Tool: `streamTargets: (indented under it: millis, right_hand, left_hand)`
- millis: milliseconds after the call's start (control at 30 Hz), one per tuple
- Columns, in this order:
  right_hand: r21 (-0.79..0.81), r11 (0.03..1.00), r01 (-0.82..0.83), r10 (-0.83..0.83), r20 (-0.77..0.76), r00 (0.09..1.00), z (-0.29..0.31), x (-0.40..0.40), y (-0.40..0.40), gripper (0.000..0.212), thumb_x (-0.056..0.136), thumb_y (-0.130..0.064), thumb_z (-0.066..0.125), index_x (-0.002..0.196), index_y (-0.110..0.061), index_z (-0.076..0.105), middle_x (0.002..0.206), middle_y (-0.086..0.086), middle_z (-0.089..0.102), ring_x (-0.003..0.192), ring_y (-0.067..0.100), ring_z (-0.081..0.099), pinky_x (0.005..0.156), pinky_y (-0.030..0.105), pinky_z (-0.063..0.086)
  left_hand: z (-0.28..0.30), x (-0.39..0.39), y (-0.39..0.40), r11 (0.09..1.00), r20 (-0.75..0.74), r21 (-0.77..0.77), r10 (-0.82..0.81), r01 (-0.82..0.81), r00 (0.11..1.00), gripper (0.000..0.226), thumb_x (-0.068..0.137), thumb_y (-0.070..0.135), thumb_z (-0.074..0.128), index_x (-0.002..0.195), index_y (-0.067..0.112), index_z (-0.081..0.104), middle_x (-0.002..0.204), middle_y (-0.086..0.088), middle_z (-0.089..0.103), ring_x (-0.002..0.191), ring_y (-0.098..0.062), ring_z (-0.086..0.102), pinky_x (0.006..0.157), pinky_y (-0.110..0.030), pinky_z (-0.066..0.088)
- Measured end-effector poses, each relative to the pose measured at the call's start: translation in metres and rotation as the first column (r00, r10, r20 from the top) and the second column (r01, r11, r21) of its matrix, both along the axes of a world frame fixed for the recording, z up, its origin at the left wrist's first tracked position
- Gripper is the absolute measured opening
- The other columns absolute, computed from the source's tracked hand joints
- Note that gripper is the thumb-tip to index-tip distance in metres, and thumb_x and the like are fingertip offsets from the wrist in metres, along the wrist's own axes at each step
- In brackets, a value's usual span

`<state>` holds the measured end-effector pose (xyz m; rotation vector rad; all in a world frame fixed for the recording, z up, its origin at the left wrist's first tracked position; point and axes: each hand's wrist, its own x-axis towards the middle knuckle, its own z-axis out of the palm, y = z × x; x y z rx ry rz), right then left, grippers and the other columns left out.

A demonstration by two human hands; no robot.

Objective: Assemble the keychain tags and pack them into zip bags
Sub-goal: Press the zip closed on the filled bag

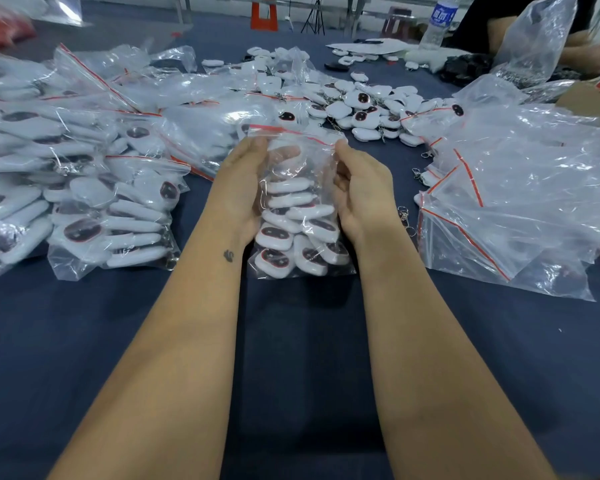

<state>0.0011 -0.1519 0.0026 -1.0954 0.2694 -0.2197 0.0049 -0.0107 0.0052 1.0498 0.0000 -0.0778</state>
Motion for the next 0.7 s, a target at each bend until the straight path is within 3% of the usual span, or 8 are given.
streamTargets:
  millis: [67, 167, 267, 400, 533, 700]
  right_hand:
    - [0.001, 1.0, 0.008, -0.008, 0.012, 1.0, 0.0002, -0.0005, 0.0004, 0.017, 0.095, -0.016, 0.065, 0.081, -0.007, 0.064, 0.075, 0.007, 0.067, 0.074, 0.02, 0.063, 0.083, 0.038, 0.057]
    - [0.008, 1.0, 0.025, -0.026, 0.029, 0.999, 0.0015, -0.0025, 0.0024, 0.018, 0.095, -0.016, 0.064, 0.079, -0.008, 0.064, 0.071, 0.005, 0.066, 0.066, 0.016, 0.061, 0.07, 0.03, 0.057]
    - [0.0, 0.999, 0.041, -0.041, 0.053, 0.998, 0.0031, -0.0039, 0.0018, 0.018, 0.095, -0.013, 0.064, 0.078, -0.01, 0.064, 0.064, 0.0, 0.065, 0.059, 0.011, 0.06, 0.061, 0.023, 0.056]
    - [0.044, 0.998, 0.043, -0.047, 0.076, 0.996, 0.0041, -0.0068, 0.0005, 0.015, 0.093, -0.005, 0.064, 0.08, -0.011, 0.067, 0.065, -0.002, 0.069, 0.059, 0.008, 0.064, 0.062, 0.021, 0.056]
    - [0.136, 0.991, 0.002, -0.018, 0.117, 0.993, 0.0043, -0.0077, 0.0001, 0.017, 0.091, 0.006, 0.061, 0.087, -0.008, 0.069, 0.071, 0.001, 0.071, 0.061, 0.008, 0.066, 0.067, 0.02, 0.056]
    - [0.11, 0.994, -0.026, 0.014, 0.106, 0.994, 0.0029, -0.0068, 0.0012, 0.018, 0.09, 0.008, 0.061, 0.084, -0.008, 0.067, 0.068, 0.002, 0.07, 0.058, 0.007, 0.063, 0.063, 0.019, 0.055]
  left_hand:
    - [0.0008, 0.0016, 0.0007, 0.999, -0.03, -0.033, -0.001, 0.0, 1.0, 0.023, 0.104, 0.019, 0.044, 0.1, 0.01, 0.064, 0.094, -0.01, 0.075, 0.074, -0.021, 0.071, 0.063, -0.032, 0.059]
    - [0.0016, 0.0012, 0.0008, 0.997, -0.119, -0.065, -0.054, 0.046, 0.991, 0.04, 0.101, 0.036, 0.048, 0.115, 0.002, 0.065, 0.096, -0.011, 0.074, 0.075, -0.024, 0.071, 0.063, -0.032, 0.058]
    - [-0.0005, 0.0032, 0.0012, 0.995, -0.12, -0.094, 0.026, -0.037, 0.992, 0.028, 0.102, 0.03, 0.05, 0.096, 0.006, 0.063, 0.086, -0.01, 0.075, 0.072, -0.023, 0.072, 0.062, -0.032, 0.058]
    - [-0.0051, 0.0057, 0.001, 0.983, -0.038, -0.076, 0.162, -0.165, 0.986, 0.024, 0.1, 0.012, 0.052, 0.079, 0.009, 0.064, 0.072, -0.006, 0.073, 0.064, -0.019, 0.068, 0.068, -0.036, 0.059]
    - [-0.0068, 0.0062, 0.0, 0.972, -0.039, -0.131, 0.193, -0.197, 0.98, 0.023, 0.099, 0.009, 0.054, 0.079, 0.009, 0.064, 0.07, -0.004, 0.072, 0.057, -0.017, 0.066, 0.057, -0.031, 0.058]
    - [-0.0081, 0.0101, 0.0012, 0.967, -0.029, -0.171, 0.186, -0.188, 0.982, 0.02, 0.101, 0.013, 0.051, 0.085, 0.011, 0.063, 0.081, -0.007, 0.072, 0.063, -0.02, 0.066, 0.058, -0.032, 0.057]
